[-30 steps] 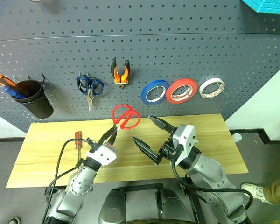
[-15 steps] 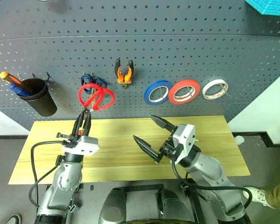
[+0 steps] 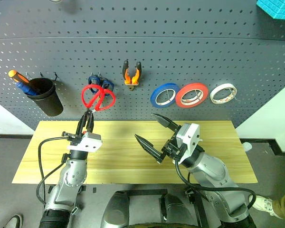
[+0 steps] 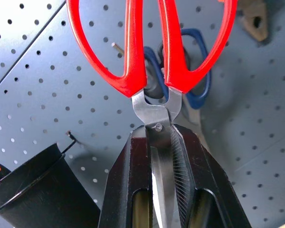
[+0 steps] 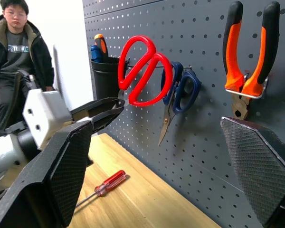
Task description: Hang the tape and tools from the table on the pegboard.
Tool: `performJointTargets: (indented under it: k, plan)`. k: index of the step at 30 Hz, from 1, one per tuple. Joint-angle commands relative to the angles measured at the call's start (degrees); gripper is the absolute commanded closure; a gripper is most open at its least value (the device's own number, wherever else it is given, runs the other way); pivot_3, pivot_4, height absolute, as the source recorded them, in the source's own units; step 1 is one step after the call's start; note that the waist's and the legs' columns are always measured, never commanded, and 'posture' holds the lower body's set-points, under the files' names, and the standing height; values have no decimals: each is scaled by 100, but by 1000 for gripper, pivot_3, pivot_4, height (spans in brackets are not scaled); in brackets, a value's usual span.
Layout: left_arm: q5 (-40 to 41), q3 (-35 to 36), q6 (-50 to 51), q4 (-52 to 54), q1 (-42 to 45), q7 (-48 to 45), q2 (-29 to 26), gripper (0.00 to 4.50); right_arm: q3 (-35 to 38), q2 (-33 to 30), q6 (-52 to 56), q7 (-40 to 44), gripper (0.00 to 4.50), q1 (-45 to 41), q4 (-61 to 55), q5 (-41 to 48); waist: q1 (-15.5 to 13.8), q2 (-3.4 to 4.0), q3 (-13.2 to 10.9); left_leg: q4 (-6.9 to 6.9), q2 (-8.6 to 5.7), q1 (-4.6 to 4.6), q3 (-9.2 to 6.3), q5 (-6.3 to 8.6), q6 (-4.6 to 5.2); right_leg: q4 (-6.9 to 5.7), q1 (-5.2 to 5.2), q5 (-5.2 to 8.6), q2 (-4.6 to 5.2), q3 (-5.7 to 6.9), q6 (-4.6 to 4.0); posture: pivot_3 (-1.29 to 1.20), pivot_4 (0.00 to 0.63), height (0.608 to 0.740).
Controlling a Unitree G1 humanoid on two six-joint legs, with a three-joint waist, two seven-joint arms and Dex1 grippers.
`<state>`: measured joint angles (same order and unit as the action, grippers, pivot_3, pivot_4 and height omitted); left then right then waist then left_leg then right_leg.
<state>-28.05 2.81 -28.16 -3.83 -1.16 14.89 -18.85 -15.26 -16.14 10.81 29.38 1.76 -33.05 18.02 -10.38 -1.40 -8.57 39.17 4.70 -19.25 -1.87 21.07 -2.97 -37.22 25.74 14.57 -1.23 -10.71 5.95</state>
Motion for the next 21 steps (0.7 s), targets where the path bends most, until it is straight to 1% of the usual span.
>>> performJointTargets:
  k: [1,10,21]
  plan:
    - [125,115,-29,-137,289,90,-70,4255,15,19,-80,-51,0,-1,-218,-37,0,1,1,0,0,1,0,0,0,0,-1,0,0,0,0,306,108,703]
    - [214,-8,-58,-798,818,87,-57,4255,7,-14,-8,-128,0,44,-293,-88,7,2,5,0,0,1,0,0,-1,-1,-1,-1,0,1,1,292,106,703]
    - [249,-49,76,-1173,1044,157,24,4255,-6,-42,49,-211,0,74,-367,-127,0,-2,24,0,0,2,0,-1,-2,-3,-1,-1,0,2,1,287,102,703]
